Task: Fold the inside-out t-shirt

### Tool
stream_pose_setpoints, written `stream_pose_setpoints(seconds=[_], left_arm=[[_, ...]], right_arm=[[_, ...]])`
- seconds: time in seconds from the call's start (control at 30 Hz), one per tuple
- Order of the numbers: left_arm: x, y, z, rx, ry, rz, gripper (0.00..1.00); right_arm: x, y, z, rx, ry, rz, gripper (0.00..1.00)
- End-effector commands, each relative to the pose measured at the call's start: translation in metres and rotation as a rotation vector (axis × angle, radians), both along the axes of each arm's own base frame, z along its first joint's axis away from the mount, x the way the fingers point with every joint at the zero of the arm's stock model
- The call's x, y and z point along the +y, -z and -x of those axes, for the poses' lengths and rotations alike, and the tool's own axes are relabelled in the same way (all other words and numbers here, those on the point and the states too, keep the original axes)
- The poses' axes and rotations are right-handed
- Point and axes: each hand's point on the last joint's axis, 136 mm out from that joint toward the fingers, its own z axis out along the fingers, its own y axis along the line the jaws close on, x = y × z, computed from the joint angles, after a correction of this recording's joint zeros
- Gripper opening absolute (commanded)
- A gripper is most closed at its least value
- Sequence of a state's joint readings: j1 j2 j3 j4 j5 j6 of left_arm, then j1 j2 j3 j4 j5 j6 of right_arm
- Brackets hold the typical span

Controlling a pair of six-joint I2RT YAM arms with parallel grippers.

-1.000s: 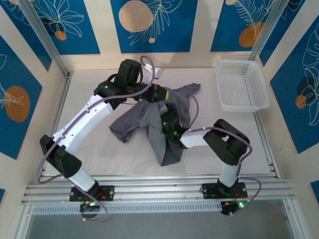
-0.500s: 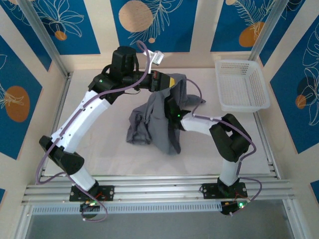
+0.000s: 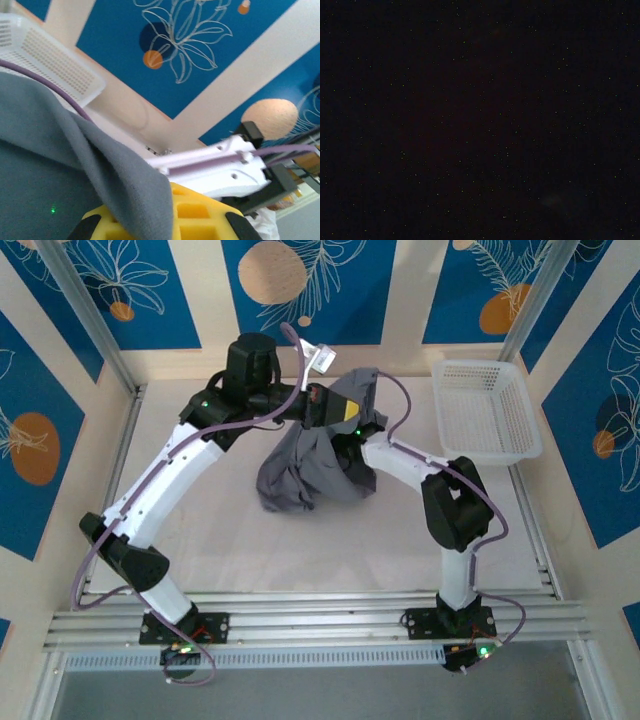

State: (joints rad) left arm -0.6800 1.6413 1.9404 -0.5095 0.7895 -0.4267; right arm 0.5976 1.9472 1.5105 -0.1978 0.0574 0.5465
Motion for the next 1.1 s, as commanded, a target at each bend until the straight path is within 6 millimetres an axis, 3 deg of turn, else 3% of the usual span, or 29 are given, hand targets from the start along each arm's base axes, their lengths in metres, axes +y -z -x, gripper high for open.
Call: stream_pose_setpoints(seconds=[0.0,0.07,0.27,0.37,0.43,0.5,0.57,0.6,0.73,0.9,1.0,1.07], left_arm=[[0.008,-0.075,0.077,-0.237,0.197,0.144,0.0],[0.012,-0.085,0.094,-0.296,0.21,0.154,0.0],[0.022,-0.097,0.113,-0.341,0.237,0.178,0.0],[0.026,-0.1,0.129,-0.382,0.275,0.189,0.0],[0.027,-0.092,0.124,-0.398,0.243,0.153,0.0],[0.025,-0.08,0.112,-0.404,0.187,0.094,0.0],[0.023,-0.069,0.101,-0.395,0.145,0.048,0.0],[0.023,-0.066,0.098,-0.392,0.135,0.035,0.0],[0.025,-0.068,0.099,-0.406,0.129,0.045,0.0],[0.046,-0.083,0.084,-0.471,-0.047,-0.004,0.0],[0.069,-0.092,0.072,-0.53,-0.196,-0.048,0.0],[0.085,-0.091,0.057,-0.547,-0.317,-0.098,0.0]], right_arm=[[0.001,0.047,-0.002,0.13,0.005,0.096,0.0],[0.007,0.059,-0.005,0.126,-0.016,0.133,0.0],[0.001,0.1,-0.006,0.206,-0.019,0.268,0.01],[-0.006,0.11,-0.003,0.213,-0.03,0.324,0.1],[-0.011,0.109,-0.001,0.198,-0.033,0.371,0.28],[-0.018,0.108,0.005,0.183,-0.05,0.446,0.55],[-0.029,0.109,0.011,0.177,-0.065,0.546,0.91],[-0.037,0.113,0.015,0.179,-0.076,0.603,0.99],[-0.056,0.133,0.036,0.263,-0.114,0.703,1.0],[-0.059,0.159,0.057,0.288,-0.166,0.801,0.88],[-0.055,0.173,0.068,0.322,-0.189,0.81,0.7],[-0.048,0.175,0.076,0.361,-0.197,0.746,0.41]])
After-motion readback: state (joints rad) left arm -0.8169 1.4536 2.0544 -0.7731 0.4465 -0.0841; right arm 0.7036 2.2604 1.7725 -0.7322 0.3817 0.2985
